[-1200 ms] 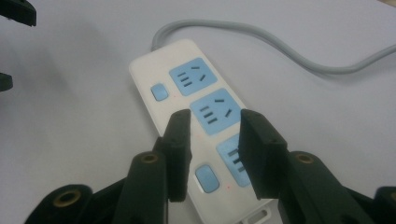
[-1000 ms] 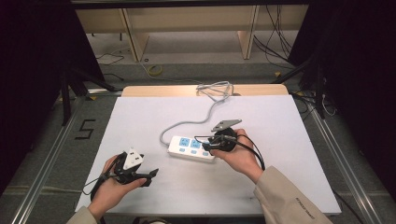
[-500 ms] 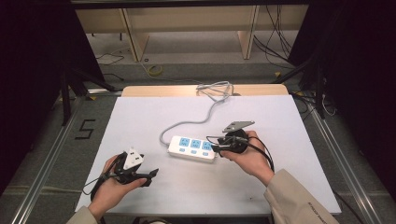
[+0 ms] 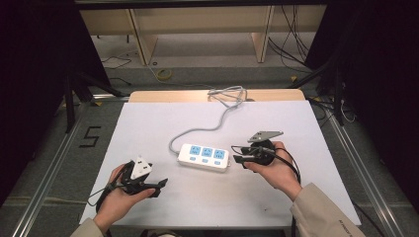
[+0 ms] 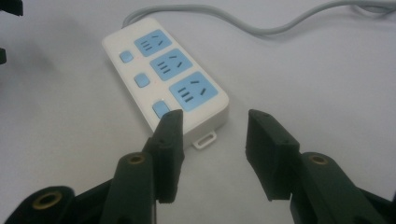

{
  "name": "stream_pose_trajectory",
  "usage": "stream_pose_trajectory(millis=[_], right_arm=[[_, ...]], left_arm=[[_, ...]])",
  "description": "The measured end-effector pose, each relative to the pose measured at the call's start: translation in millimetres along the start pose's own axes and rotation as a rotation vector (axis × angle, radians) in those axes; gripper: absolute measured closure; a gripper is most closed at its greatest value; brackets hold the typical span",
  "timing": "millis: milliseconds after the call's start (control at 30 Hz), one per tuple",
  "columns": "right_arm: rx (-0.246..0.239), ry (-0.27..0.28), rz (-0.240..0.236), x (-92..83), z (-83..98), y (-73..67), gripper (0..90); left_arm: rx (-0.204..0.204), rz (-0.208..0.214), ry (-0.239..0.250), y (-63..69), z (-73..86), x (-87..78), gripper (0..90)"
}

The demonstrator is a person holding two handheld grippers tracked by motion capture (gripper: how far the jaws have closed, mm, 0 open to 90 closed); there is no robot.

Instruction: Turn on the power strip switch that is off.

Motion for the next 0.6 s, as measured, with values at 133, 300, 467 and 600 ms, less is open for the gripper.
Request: stream_pose_trajectory(millis=[133,300,467,600], right_arm=[[0.012,0.0,0.012,-7.7,5.3,4.7,56.4],[0.025,0.007,0.024,-16.8,12.7,10.8,55.1],[0.037,0.014,0.03,-26.5,19.7,15.8,54.1],[0.034,0.018,0.034,-33.9,26.2,19.5,52.9]], left_arm=[[0.0,0.0,-0.002,0.0,-0.2,-0.1,24.7],[0.0,-0.001,-0.001,-0.2,0.0,-0.1,24.7],[0.0,-0.001,-0.001,-0.2,0.0,-0.1,24.7],[0.0,-0.001,-0.001,-0.3,0.1,-0.1,24.7]])
Point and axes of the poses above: each handheld gripper's, and its own axes: x roughly forward along the jaws, z roughly out of its underside, y roughly to its right, the point moved 2 cm from there along x, roughly forward along the jaws, and after that the axes turned 14 degrees about y, right-handed, at the moved point
